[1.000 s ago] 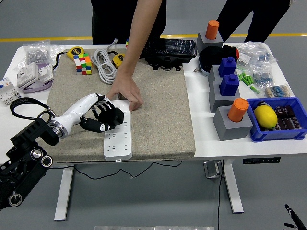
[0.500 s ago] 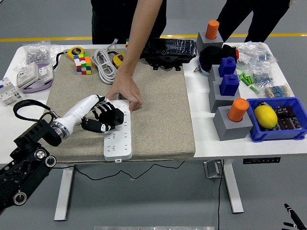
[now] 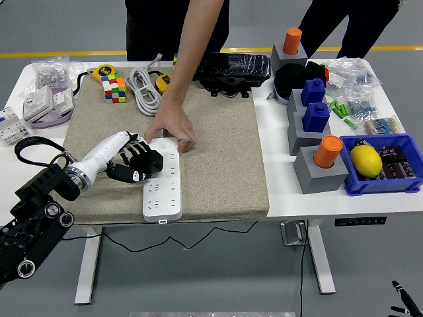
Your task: Pick up the plug,place it near the board,insert it into the board,press the button
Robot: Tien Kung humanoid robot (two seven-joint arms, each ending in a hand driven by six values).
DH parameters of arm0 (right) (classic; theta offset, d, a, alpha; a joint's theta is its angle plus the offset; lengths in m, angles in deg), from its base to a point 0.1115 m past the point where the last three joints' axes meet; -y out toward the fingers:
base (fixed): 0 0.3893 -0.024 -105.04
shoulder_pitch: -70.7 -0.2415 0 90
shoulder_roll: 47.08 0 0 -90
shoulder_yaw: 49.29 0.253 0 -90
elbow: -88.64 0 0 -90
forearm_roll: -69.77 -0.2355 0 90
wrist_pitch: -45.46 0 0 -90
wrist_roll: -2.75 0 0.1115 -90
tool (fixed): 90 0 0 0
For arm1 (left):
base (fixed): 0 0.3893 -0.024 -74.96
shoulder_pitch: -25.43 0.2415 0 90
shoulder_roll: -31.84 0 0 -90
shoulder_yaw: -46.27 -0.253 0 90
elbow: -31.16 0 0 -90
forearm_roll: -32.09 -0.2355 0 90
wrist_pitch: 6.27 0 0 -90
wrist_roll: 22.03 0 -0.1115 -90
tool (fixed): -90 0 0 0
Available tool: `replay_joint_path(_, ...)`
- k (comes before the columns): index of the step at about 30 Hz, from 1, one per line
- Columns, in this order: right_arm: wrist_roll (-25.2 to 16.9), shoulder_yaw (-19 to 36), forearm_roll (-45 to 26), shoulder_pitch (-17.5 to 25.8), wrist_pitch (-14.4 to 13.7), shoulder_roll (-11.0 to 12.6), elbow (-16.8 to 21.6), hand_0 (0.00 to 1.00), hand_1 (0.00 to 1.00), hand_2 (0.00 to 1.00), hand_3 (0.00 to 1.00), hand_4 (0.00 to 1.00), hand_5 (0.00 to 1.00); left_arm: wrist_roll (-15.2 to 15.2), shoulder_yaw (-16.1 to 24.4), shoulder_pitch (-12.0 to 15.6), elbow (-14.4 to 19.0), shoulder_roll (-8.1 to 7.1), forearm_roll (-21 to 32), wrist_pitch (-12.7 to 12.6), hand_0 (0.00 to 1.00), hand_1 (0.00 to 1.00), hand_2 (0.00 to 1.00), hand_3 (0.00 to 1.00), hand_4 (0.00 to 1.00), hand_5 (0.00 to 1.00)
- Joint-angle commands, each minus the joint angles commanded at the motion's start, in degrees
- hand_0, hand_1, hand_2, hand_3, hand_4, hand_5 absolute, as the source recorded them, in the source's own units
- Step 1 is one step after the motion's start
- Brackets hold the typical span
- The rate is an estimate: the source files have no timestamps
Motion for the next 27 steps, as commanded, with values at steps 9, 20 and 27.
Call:
replay_joint_path(9, 0.01, 0.24, 0.17, 0.06, -0.03, 0.07, 0.00, 0.839, 0.751, 0.713, 0.765, 0.998, 0.943, -0.11, 0.32, -0.09, -0.47, -0.04, -0.14, 0.25, 0.321, 0.518, 0.446, 0.499, 0.726, 0.002)
replay_joint_path(20, 0.00, 0.29, 0.29, 0.03, -0.02, 0.06, 0.00, 0.838, 0.751, 0.713, 0.765, 0.998, 0.942, -0.07, 0.28, 0.03, -0.85, -0.27, -0.12, 0.74, 0.323, 0.524, 0.452, 0.503, 0.730, 0.002)
replay_joint_path(27, -0.06, 0.02, 0.08, 0.06, 0.03, 0.08, 0.00, 0.838, 0.750, 0.713, 0.765, 0.998, 0.943, -0.09, 0.09, 0.13, -0.83, -0.30, -0.12, 0.95, 0.324, 0.526, 0.453, 0.504, 0.730, 0.002)
